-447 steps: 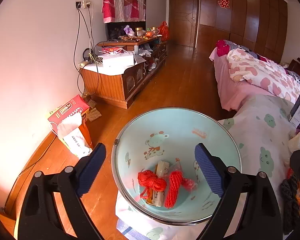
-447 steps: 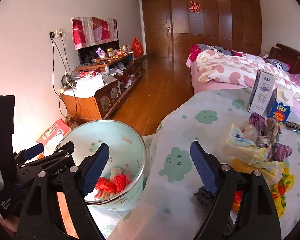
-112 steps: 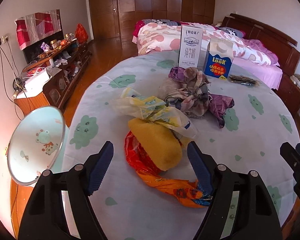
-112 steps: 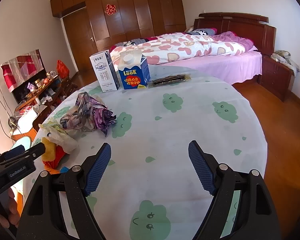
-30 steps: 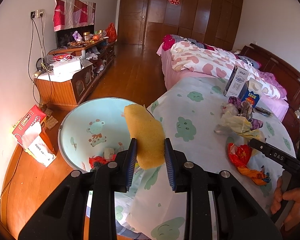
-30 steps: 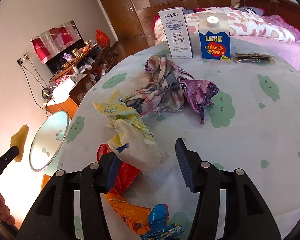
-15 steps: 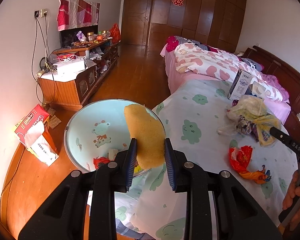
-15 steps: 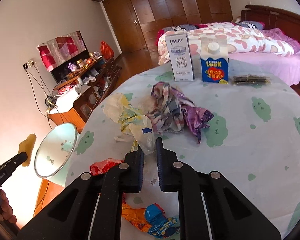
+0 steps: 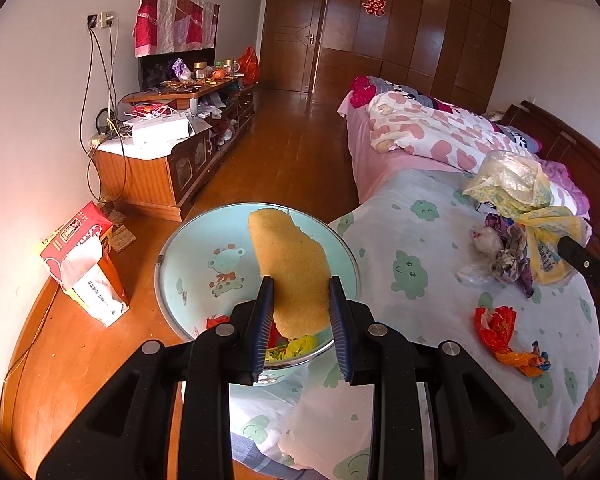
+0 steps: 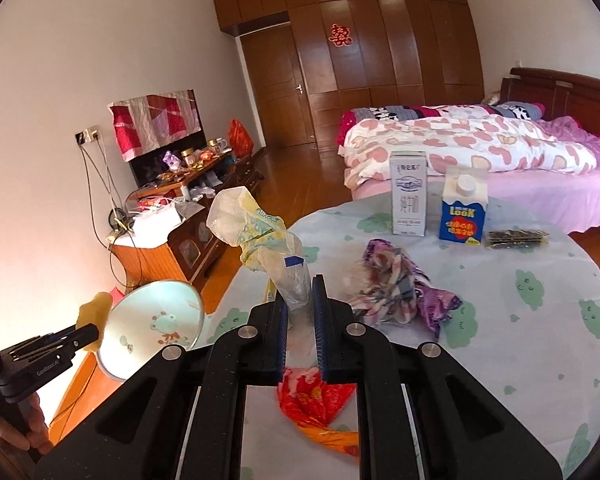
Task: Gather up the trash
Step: 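Carry the white bag over the bin with the right tool and open both tools to drop items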
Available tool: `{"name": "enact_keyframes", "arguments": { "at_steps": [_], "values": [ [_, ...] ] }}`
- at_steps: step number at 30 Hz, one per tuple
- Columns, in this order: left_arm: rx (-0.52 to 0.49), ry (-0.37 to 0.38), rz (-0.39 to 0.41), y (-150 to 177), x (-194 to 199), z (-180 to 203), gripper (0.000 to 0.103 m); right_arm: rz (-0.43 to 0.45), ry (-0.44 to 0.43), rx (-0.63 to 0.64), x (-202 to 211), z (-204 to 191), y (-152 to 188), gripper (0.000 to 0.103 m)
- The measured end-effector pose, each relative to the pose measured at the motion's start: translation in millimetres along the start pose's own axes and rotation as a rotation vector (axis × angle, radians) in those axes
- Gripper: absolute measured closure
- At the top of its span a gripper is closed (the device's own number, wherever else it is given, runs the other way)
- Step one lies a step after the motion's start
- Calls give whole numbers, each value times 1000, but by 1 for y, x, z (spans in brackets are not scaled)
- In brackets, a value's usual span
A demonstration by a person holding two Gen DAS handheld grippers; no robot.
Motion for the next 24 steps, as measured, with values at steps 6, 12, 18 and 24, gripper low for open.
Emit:
{"name": "enact_keyframes", "arguments": {
  "at_steps": [6, 12, 18, 24],
  "values": [
    [6, -35, 10, -12, -1, -13, 76, -55, -33, 51, -21, -42, 7, 90],
    [20, -36, -13, -19, -16, -25, 75, -101, -38, 95, -44, -81, 14, 90],
    [48, -43, -75, -15, -44, -39, 75, -163, -43, 139, -71, -119, 23, 90],
    [54, -65, -127, -8, -65, -51, 75, -237, -47, 165, -102, -147, 34, 90]
  ]
}}
Point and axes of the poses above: each gripper's, at about its wrist camera, not at the fingertips, and x roughly against the way its jaws point, z to its right, y to its underside, the point moved 5 cm from there along -x, roughly the way its jaws point, and after that the axes turned 8 degrees about -z, right-handed, at the moved point
